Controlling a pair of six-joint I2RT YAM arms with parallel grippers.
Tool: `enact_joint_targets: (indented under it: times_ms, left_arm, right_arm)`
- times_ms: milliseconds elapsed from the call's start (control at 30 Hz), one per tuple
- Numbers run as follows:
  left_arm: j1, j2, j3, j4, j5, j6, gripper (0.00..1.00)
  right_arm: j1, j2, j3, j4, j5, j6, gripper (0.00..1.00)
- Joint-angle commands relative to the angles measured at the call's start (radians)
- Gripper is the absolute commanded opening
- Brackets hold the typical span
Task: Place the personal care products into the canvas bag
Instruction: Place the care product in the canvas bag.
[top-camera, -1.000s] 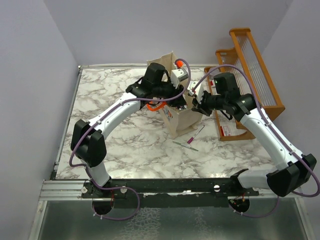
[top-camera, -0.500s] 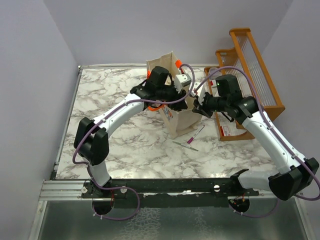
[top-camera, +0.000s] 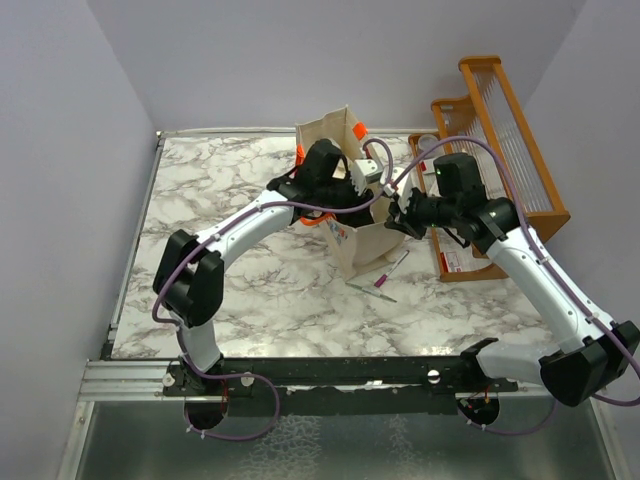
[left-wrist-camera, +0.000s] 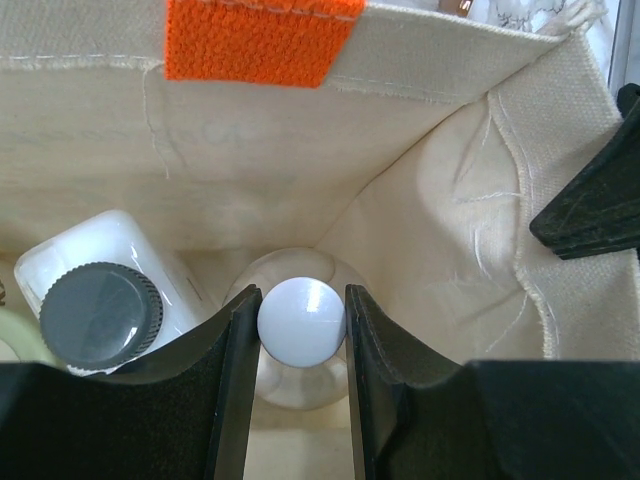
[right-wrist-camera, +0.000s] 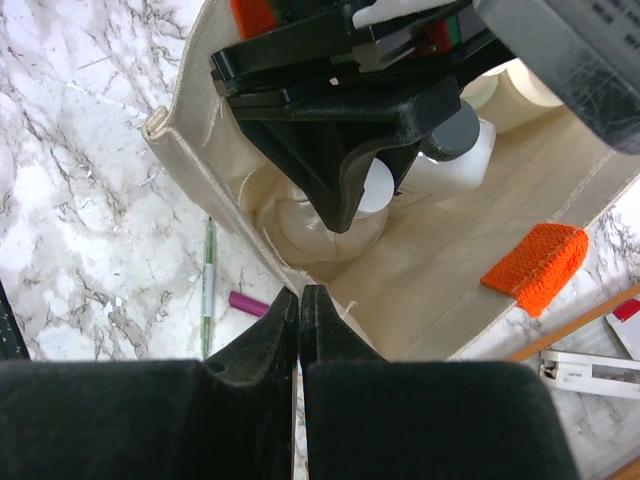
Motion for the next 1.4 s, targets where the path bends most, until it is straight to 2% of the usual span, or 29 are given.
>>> enact_joint_targets:
  times_ms: [0,367,700,1133,1267,1367]
  left_arm:
    - [-0.017,0.009,0.019,0.086,0.114,-0.025,0.0]
    - [-0.03,0.036,0.032,0.036,0.152,-0.014,0.0]
    - [-0.057,0.132,0.199,-0.245,0.081,0.03,0.0]
    - [-0.085,0.059,0.005,-0.064,0.094,0.049,0.0]
    - [-0.093,0.054,-0.014,-0.054,0.075,0.043,0.07]
    - [-0.093,0.049,-0.015,-0.046,0.053,0.03,0.13]
  right_arm:
    - [-0.003,-0.044,0.012,0.095,-0.058,0.031,0.01]
    - [-0.003,-0.061,-0.016,0.122,-0.066,0.048,0.01]
    - [-0.003,-0.029,0.065,0.092,-0.083,0.04,0.01]
    - [-0.003,-0.017,0.077,0.019,-0.095,-0.019,0.01]
    - [-0.003,-0.027,0.073,-0.001,-0.089,-0.031,0.01]
    - [-0.003,-0.029,0.092,-0.037,-0.087,-0.042,0.09]
